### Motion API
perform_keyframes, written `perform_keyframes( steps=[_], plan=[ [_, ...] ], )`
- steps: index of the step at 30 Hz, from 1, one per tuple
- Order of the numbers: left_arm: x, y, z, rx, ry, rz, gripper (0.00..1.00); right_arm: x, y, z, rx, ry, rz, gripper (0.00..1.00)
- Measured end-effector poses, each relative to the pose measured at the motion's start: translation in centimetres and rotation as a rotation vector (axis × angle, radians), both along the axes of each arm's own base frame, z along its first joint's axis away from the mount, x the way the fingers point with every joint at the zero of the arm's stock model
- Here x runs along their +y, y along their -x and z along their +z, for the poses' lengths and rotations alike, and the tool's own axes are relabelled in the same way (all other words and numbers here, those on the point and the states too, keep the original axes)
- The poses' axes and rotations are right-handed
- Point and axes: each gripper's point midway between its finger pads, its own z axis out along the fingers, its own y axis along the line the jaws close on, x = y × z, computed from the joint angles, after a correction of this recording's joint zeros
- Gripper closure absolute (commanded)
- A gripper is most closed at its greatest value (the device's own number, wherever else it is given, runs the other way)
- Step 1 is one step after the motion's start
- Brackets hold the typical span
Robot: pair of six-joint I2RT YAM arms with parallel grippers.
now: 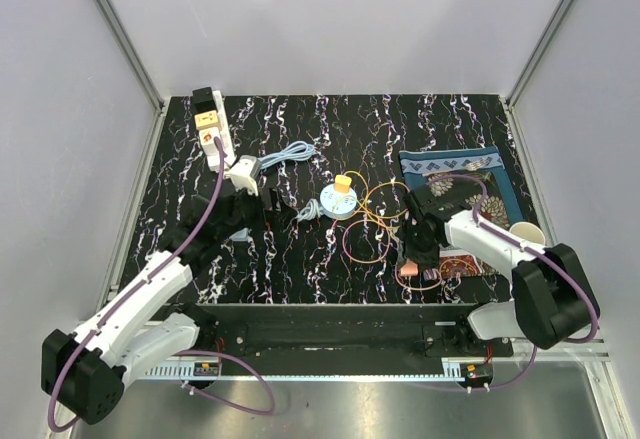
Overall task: Insert the plug
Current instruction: Pick up the plug from the center of the board.
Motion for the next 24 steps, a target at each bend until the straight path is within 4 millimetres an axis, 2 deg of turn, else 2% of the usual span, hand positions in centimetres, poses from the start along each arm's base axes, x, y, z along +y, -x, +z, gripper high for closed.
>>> perform_keyframes(
  steps=[1,2,5,10,16,24],
  plan=[
    [-0.1,0.0,0.1,-0.001,0.002,-0.002,0.01,0.0,0.0,-0.1,0.000,0.003,0.008,0.54],
    [-0.2,-0.1,0.2,-0.002,0.004,-0.006,0.01,0.0,0.0,-0.1,-0.001,0.003,0.013,0.65],
    [-0.7,-0.3,0.4,0.004,0.008,-0.022,0.01,0.3,0.1,0.1,-0.012,0.001,0.042,0.76],
    [-1.8,-0.2,1.1,0.011,0.026,-0.061,0.01,1.9,-0.2,1.5,-0.074,-0.023,0.137,0.80],
    [-3.8,-0.1,2.3,0.034,0.062,-0.124,0.01,5.1,-2.4,4.6,-0.216,-0.080,0.272,0.81],
    [-7.3,1.2,1.3,0.131,0.110,-0.213,0.01,8.8,-3.5,8.3,-0.399,-0.169,0.442,0.84]
  ],
)
